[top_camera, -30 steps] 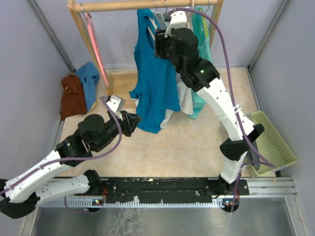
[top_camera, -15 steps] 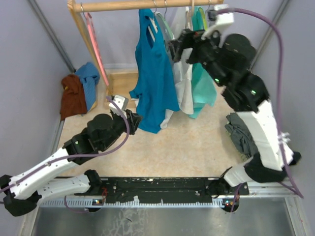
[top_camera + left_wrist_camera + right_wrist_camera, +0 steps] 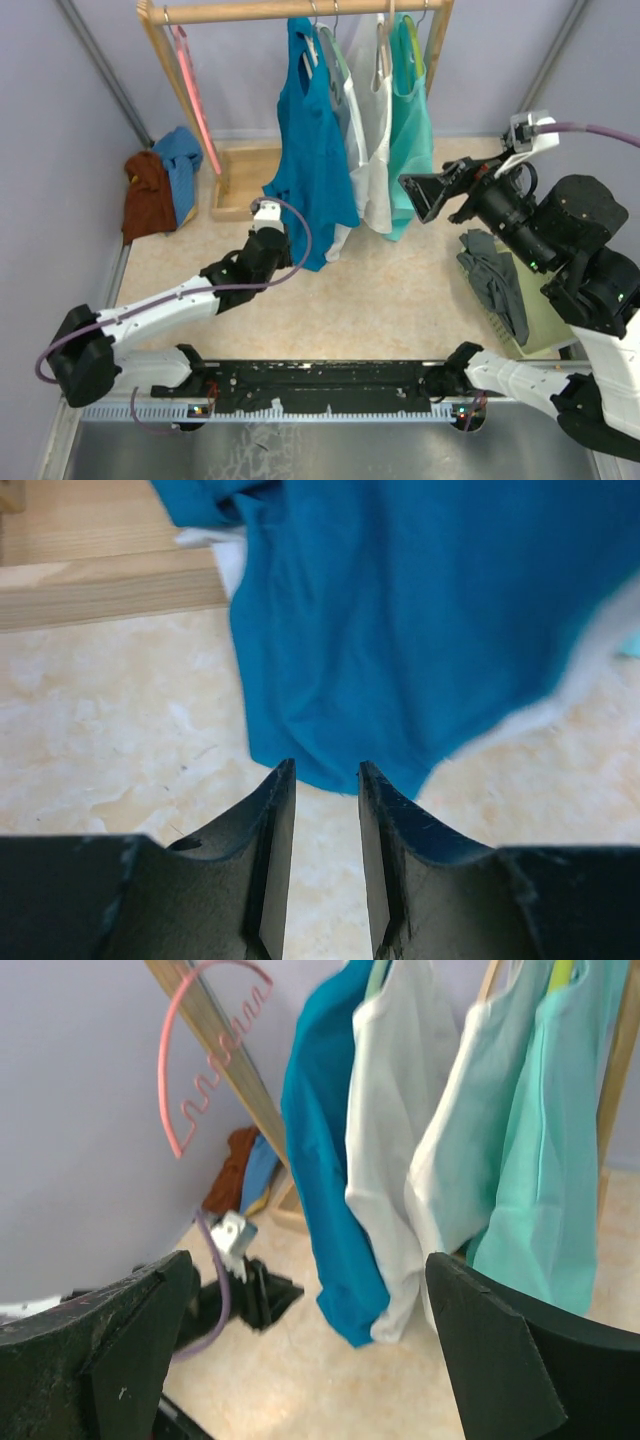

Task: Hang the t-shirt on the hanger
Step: Place the hanger at the clothesline.

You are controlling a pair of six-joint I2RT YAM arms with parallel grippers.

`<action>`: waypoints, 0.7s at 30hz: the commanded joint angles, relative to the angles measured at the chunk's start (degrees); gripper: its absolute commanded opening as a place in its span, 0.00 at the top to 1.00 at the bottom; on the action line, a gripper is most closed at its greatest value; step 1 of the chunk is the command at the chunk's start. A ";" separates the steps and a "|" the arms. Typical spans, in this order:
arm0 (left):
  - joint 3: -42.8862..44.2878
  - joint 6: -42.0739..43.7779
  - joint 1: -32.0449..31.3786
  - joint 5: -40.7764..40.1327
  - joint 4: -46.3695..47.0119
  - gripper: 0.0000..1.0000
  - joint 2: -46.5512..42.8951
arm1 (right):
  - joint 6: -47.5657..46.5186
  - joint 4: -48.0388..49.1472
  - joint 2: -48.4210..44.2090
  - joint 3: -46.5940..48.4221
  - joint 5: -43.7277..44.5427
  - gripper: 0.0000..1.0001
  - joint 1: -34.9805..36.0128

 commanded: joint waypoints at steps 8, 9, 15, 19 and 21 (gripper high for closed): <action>-7.59 6.02 18.38 10.22 40.39 0.63 11.79 | 8.64 0.80 -8.47 -15.66 -6.18 0.03 -0.34; -6.91 5.95 21.16 12.87 41.61 0.63 13.57 | 8.76 0.46 -9.05 -16.45 -5.70 0.02 -0.35; 0.22 5.77 30.50 27.50 48.10 0.59 25.63 | 9.19 -3.02 -11.05 -17.89 -4.65 0.02 -0.34; 6.70 5.41 35.39 40.17 54.04 0.60 36.40 | 12.39 -2.94 -13.53 -21.39 -5.57 0.02 -0.34; 10.60 5.70 36.17 42.68 54.72 0.60 39.95 | 13.29 -2.80 -14.60 -22.88 -6.05 0.02 -0.34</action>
